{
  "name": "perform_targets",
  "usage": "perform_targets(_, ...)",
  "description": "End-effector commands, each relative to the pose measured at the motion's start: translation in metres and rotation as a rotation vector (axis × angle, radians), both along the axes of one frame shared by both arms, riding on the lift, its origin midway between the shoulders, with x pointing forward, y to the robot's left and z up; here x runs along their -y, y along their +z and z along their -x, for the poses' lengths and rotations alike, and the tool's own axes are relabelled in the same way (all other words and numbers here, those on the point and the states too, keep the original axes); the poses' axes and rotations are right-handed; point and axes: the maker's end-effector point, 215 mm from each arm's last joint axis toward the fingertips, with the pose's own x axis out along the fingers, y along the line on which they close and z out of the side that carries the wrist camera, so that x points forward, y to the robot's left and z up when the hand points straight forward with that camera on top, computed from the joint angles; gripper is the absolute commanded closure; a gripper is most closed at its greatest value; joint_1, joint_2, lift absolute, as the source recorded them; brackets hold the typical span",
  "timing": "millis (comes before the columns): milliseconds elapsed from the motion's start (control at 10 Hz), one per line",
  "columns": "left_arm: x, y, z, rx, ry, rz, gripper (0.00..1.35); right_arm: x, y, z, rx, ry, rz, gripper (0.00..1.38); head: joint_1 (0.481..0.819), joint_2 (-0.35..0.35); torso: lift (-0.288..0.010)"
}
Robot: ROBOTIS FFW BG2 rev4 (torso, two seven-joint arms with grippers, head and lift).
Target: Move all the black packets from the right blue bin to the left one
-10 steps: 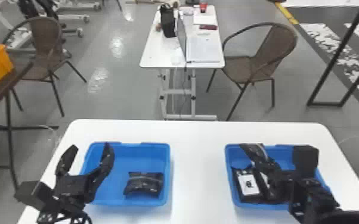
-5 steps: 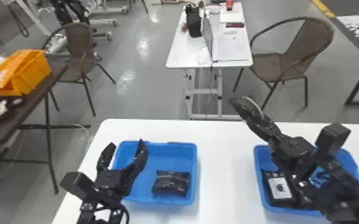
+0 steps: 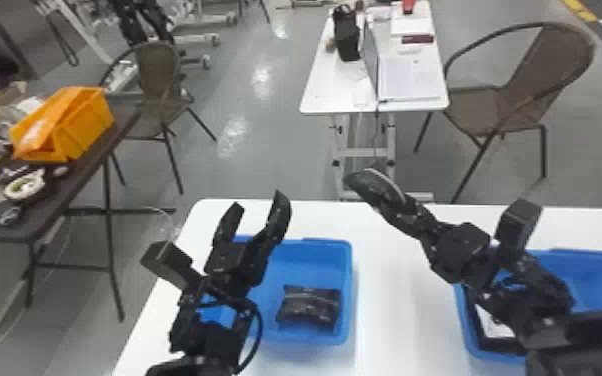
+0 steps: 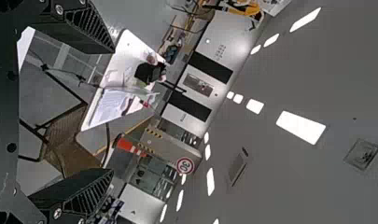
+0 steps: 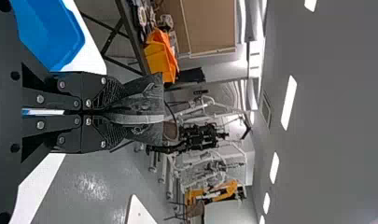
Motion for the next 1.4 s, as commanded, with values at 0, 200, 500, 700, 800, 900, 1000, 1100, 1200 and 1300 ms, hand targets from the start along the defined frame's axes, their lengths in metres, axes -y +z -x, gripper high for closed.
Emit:
perform_targets(0,0.023,0.005,-0.007,-0.035,-0.064,0.055,0.12,-0.018,-0.003,-0.002,-0.007,0.050,0.017,1.20,0.695,0.212,0.000)
perform_targets(200,0.047,0.000,-0.013,-0.073,-0.123,0.081,0.12,-0.041,0.005,0.000,-0.001,0.102,0.014,1.20,0.695,0.207,0.000)
perform_targets(500,0.062,-0.006,-0.018,-0.114,-0.168,0.094,0.12,-0.092,0.015,0.015,-0.017,0.221,-0.012,1.20,0.695,0.217,0.000)
perform_targets(700,0.066,-0.004,-0.021,-0.115,-0.177,0.093,0.12,-0.106,0.009,0.026,-0.065,0.257,-0.039,1.20,0.695,0.239,0.000)
perform_targets(800,0.066,-0.003,-0.022,-0.114,-0.177,0.091,0.13,-0.106,0.009,0.025,-0.067,0.259,-0.035,1.20,0.695,0.249,0.000)
perform_targets(900,0.067,-0.006,-0.022,-0.125,-0.182,0.090,0.20,-0.106,0.008,0.025,-0.073,0.259,-0.036,1.20,0.695,0.252,0.000)
perform_targets(1000,0.072,-0.010,-0.022,-0.141,-0.196,0.098,0.55,-0.106,0.008,0.024,-0.076,0.258,-0.037,1.20,0.695,0.251,0.000)
perform_targets(1100,0.080,-0.019,-0.020,-0.187,-0.226,0.106,1.01,-0.106,0.007,0.022,-0.080,0.256,-0.039,1.20,0.695,0.250,0.000)
perform_targets(1200,0.089,-0.026,-0.017,-0.239,-0.266,0.103,1.20,-0.108,0.010,0.020,-0.083,0.250,-0.052,1.20,0.695,0.245,0.000)
perform_targets(1300,0.092,-0.021,-0.017,-0.222,-0.267,0.101,1.22,-0.106,0.013,0.014,-0.078,0.236,-0.058,1.20,0.695,0.237,0.000)
